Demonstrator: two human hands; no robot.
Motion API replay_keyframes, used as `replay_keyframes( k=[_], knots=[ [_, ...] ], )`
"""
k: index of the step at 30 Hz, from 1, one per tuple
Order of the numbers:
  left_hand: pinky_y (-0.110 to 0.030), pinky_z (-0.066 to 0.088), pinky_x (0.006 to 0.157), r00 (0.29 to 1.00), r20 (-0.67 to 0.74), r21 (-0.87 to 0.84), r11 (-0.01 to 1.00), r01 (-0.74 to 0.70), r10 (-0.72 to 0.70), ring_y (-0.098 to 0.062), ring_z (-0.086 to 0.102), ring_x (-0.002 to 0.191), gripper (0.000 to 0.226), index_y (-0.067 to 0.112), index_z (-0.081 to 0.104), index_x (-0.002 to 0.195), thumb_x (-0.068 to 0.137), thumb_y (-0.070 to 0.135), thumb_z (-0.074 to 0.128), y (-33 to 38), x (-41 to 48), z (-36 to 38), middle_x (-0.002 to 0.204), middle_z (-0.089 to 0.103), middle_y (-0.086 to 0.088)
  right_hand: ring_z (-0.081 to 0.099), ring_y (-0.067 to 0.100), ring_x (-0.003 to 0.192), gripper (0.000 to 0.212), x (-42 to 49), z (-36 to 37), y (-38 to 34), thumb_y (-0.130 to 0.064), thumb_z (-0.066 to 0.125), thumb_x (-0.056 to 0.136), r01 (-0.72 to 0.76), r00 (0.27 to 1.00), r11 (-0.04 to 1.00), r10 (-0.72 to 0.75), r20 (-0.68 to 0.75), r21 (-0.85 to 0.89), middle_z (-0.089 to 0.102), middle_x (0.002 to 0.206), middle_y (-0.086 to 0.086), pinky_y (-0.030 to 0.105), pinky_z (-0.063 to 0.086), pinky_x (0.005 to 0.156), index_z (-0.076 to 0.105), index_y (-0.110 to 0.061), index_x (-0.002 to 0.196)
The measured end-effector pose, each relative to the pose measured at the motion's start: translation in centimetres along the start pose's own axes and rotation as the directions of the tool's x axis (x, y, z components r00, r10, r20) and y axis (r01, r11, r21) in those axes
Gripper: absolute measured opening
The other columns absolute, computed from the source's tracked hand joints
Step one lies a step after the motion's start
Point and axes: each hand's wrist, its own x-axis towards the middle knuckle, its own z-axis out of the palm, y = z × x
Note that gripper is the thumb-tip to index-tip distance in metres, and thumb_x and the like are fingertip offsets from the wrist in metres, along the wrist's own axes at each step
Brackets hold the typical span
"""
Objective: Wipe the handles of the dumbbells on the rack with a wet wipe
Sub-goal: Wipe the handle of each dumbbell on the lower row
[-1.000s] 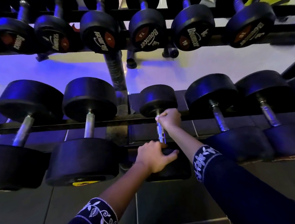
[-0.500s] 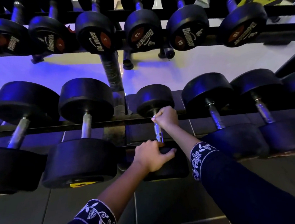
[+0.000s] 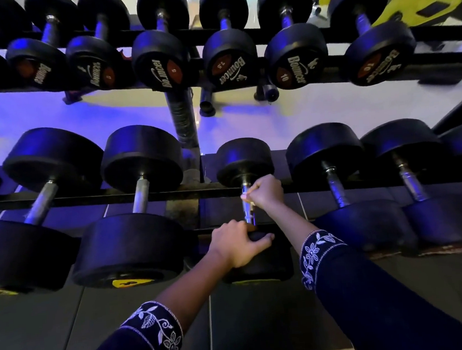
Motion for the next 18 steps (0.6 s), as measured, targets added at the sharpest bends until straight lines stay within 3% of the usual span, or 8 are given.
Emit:
replay_keyframes(
  k=[3,7,11,15,18],
  knots=[
    [-0.03,0.047,0.068,1.0,-0.01,-0.002,1.0,-0.004,0.004,-0.017,0.064,0.083,0.067,0.03,0.07,0.094,0.076,0.085,0.035,0.0,0.0,0.1,0.083,0.066,0.005,0.069,0.016,0.076,0.023,-0.2,-0.1,0.7,-0.025,0.089,0.058,0.011,0.997,0.998,-0.006,0.077,-0.059,0.073,0.076,0.005,0.025,0.055,0.069,0.072,-0.014,0.068],
    [-0.029,0.04,0.066,1.0,-0.008,-0.007,1.0,-0.019,0.019,-0.016,0.063,0.084,0.057,0.033,0.068,0.101,0.082,0.078,0.039,0.0,0.0,-0.2,0.08,0.061,0.007,0.069,0.015,0.081,0.007,-2.0,0.1,3.4,-0.016,0.081,0.064,0.093,0.986,0.984,-0.069,0.151,-0.154,0.074,0.077,0.002,0.028,0.056,0.074,0.075,-0.017,0.069],
    [-0.03,0.046,0.068,1.0,-0.005,-0.016,1.0,-0.006,0.006,-0.016,0.063,0.081,0.059,0.032,0.066,0.093,0.08,0.081,0.037,-0.2,0.2,0.1,0.078,0.061,0.008,0.07,0.014,0.071,0.018,-1.4,-0.2,2.9,-0.022,0.089,0.058,0.026,0.99,0.999,-0.023,0.14,-0.02,0.073,0.071,0.004,0.035,0.059,0.073,0.073,-0.018,0.064],
    [-0.037,0.055,0.075,1.0,-0.015,-0.058,0.998,0.016,-0.017,-0.016,0.065,0.079,0.077,0.029,0.068,0.097,0.071,0.088,0.027,-0.2,0.3,0.4,0.082,0.067,0.004,0.068,0.013,0.074,0.023,-1.3,-0.6,2.7,-0.029,0.088,0.061,0.114,0.991,0.992,-0.11,0.072,-0.049,0.074,0.077,0.003,0.03,0.057,0.073,0.076,-0.015,0.075],
    [-0.03,0.049,0.069,0.999,-0.052,-0.046,0.999,-0.001,-0.001,-0.012,0.061,0.078,0.065,0.033,0.068,0.109,0.081,0.08,0.033,-0.2,-0.1,0.4,0.084,0.065,0.007,0.066,0.01,0.075,0.019,-2.3,-0.5,4.0,-0.021,0.085,0.065,0.118,0.982,0.989,-0.103,0.158,-0.088,0.074,0.08,0.004,0.022,0.051,0.07,0.076,-0.012,0.079]
  ],
)
